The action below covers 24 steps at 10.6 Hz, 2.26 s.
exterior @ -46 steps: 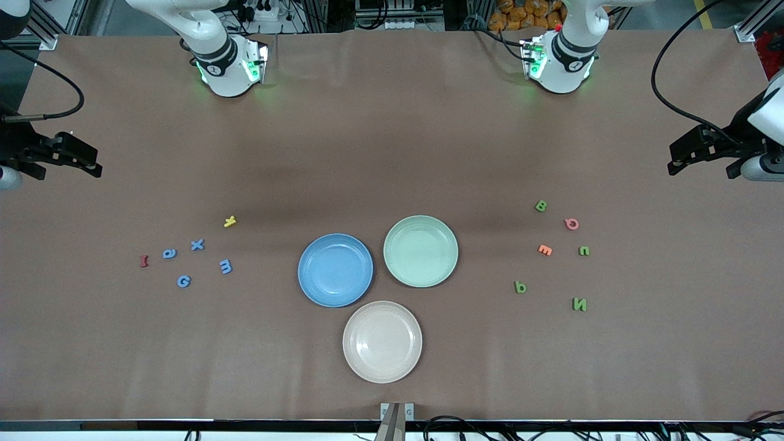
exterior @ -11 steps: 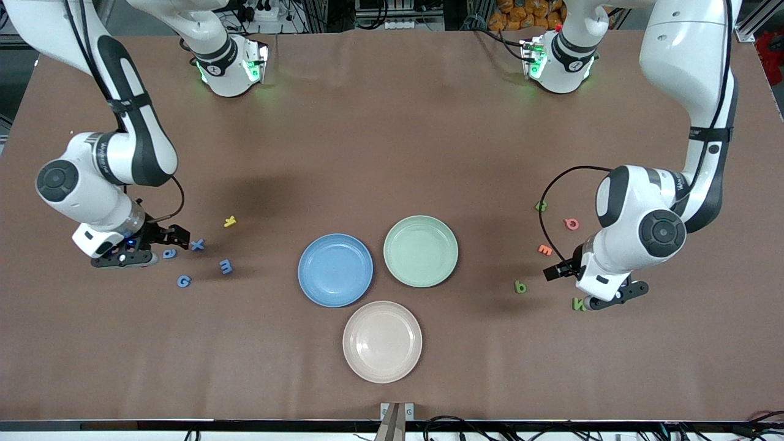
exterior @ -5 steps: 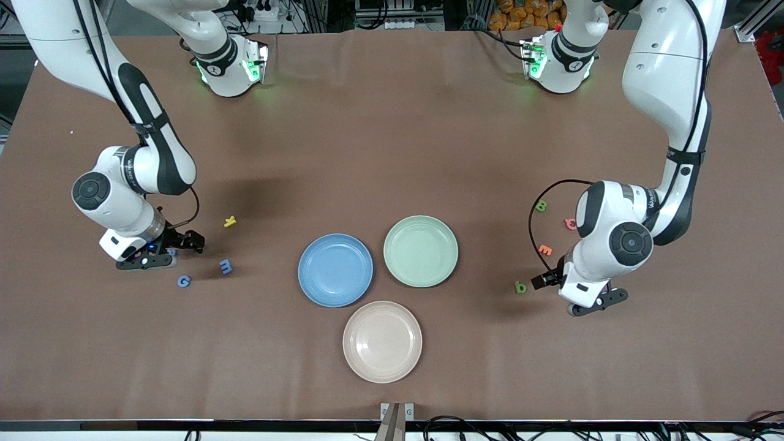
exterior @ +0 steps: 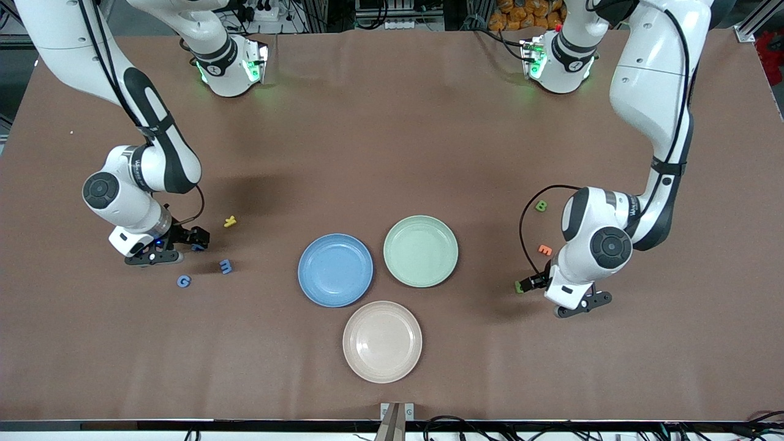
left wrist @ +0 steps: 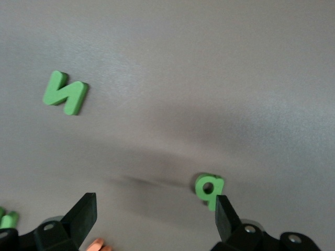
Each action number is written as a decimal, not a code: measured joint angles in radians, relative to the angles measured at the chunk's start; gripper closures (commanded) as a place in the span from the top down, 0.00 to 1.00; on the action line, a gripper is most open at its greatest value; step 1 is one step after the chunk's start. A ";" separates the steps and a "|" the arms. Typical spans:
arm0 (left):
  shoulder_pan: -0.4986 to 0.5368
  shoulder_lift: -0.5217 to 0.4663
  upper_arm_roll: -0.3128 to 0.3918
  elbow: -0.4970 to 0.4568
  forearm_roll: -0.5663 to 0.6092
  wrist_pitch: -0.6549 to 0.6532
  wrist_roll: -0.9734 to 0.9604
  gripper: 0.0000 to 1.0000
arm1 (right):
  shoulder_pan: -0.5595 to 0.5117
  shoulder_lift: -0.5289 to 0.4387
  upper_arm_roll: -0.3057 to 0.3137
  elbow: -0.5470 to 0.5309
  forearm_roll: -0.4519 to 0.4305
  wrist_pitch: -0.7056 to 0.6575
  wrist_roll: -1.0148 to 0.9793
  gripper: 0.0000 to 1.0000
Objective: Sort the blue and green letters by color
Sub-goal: 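Grasp the blue X with the right gripper while the left gripper grasps green p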
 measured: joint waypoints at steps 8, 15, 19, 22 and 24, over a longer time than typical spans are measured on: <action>-0.032 0.049 0.000 0.005 0.069 0.068 -0.059 1.00 | -0.002 0.026 0.003 -0.013 0.056 0.006 0.000 1.00; -0.053 0.075 -0.004 0.009 0.074 0.069 -0.037 1.00 | 0.013 0.036 0.013 -0.012 0.096 0.019 0.001 0.49; -0.055 0.089 -0.004 0.021 0.074 0.070 -0.037 1.00 | 0.004 0.036 0.008 -0.005 0.099 0.019 0.001 0.25; -0.056 0.089 -0.004 0.022 0.074 0.070 -0.040 1.00 | 0.005 0.035 0.009 0.000 0.101 0.018 0.001 0.19; -0.057 0.089 -0.004 0.022 0.074 0.070 -0.040 1.00 | 0.008 0.034 0.011 0.029 0.101 -0.013 0.001 0.19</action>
